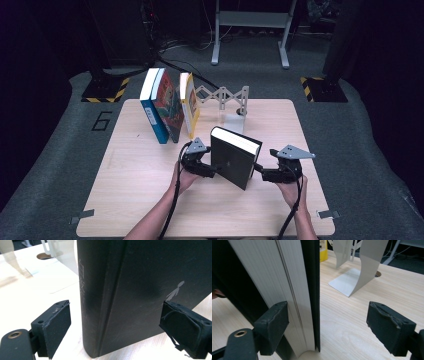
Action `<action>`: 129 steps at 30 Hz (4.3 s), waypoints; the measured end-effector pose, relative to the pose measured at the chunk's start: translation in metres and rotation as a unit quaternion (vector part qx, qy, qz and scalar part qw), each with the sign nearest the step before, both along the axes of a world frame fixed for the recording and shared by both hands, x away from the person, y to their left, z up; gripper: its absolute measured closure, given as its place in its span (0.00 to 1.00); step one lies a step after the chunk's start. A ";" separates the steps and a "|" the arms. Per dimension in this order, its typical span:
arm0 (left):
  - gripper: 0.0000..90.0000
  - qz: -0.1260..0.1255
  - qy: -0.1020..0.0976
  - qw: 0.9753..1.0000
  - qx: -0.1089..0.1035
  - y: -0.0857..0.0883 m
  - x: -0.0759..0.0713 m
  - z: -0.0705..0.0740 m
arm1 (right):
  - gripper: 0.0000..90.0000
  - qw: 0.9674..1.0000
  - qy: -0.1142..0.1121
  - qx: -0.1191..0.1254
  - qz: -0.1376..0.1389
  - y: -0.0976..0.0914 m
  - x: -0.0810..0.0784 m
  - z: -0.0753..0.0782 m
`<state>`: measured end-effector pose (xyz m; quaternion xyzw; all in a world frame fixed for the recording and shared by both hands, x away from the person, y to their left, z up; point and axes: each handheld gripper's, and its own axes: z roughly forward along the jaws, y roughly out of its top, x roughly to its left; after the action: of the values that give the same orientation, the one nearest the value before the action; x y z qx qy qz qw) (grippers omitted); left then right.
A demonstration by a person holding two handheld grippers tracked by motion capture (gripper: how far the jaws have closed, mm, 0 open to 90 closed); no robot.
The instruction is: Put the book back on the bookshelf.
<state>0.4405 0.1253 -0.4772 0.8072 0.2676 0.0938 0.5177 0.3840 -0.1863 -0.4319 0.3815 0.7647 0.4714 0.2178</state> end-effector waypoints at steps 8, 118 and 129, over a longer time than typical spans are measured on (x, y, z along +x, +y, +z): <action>0.16 0.003 -0.002 1.000 0.001 -0.003 -0.004 0.000 | 0.18 1.000 0.007 0.001 -0.006 0.000 0.004 0.000; 0.14 0.086 0.059 0.994 0.046 -0.015 -0.030 0.004 | 0.19 0.999 0.023 0.014 -0.025 -0.005 0.022 -0.002; 0.15 0.094 0.053 0.993 0.053 -0.014 -0.041 0.004 | 0.18 0.999 0.023 0.026 -0.011 -0.006 0.028 -0.005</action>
<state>0.3999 0.1109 -0.4728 0.8086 0.3637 0.1133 0.4484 0.4121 -0.1928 -0.4370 0.4061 0.7528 0.4797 0.1959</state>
